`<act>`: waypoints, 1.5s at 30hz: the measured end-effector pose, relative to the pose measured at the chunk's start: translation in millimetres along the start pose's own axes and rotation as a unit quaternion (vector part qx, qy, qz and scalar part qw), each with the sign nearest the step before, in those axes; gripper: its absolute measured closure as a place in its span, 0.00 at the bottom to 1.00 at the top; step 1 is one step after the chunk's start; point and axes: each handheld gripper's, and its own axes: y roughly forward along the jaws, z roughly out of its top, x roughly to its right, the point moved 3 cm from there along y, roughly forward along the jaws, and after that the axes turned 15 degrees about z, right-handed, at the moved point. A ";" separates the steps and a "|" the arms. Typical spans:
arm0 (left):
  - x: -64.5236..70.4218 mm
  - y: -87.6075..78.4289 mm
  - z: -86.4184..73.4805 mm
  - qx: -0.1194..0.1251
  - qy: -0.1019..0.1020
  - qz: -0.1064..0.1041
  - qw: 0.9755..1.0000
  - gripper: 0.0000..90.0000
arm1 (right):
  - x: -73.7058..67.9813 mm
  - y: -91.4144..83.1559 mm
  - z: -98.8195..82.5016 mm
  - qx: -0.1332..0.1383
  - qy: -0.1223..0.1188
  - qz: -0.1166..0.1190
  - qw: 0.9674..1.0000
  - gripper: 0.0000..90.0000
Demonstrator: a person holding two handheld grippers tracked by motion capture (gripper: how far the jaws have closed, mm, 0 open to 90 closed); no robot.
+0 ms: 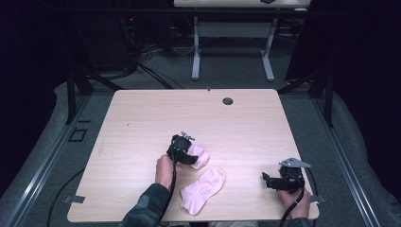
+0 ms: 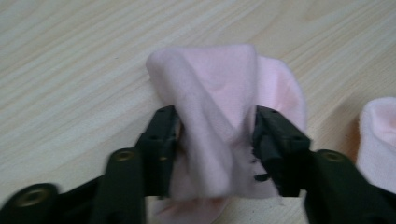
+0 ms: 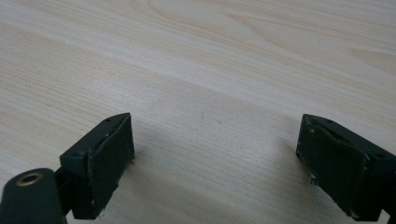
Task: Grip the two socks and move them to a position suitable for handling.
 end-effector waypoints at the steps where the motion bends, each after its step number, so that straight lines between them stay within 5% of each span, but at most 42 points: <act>1: -1.3 -3.0 0.1 0.004 0.000 0.007 1.000 0.46 | -0.1 0.0 0.0 0.000 0.000 0.000 1.000 0.12; 10: 0.1 -32.6 2.5 0.027 0.003 0.020 0.999 0.16 | 0.0 0.0 0.0 0.000 0.000 0.000 1.000 0.12; 14: 15.4 -47.3 6.3 0.026 0.016 0.002 1.000 0.04 | 0.0 -0.1 -0.1 0.000 -0.001 0.000 1.000 0.12; 24: 58.5 -50.6 7.1 0.017 0.054 -0.038 0.998 0.01 | 0.0 -0.1 -0.1 0.000 0.000 0.000 1.000 0.12; 33: 107.2 -39.8 12.9 0.001 0.118 -0.064 0.991 0.25 | 0.0 -0.3 -0.1 -0.001 -0.001 0.000 1.000 0.12; 45: 122.9 -17.5 10.7 -0.038 0.142 -0.064 0.987 0.57 | 0.0 -0.4 -0.2 -0.001 -0.001 0.000 1.000 0.12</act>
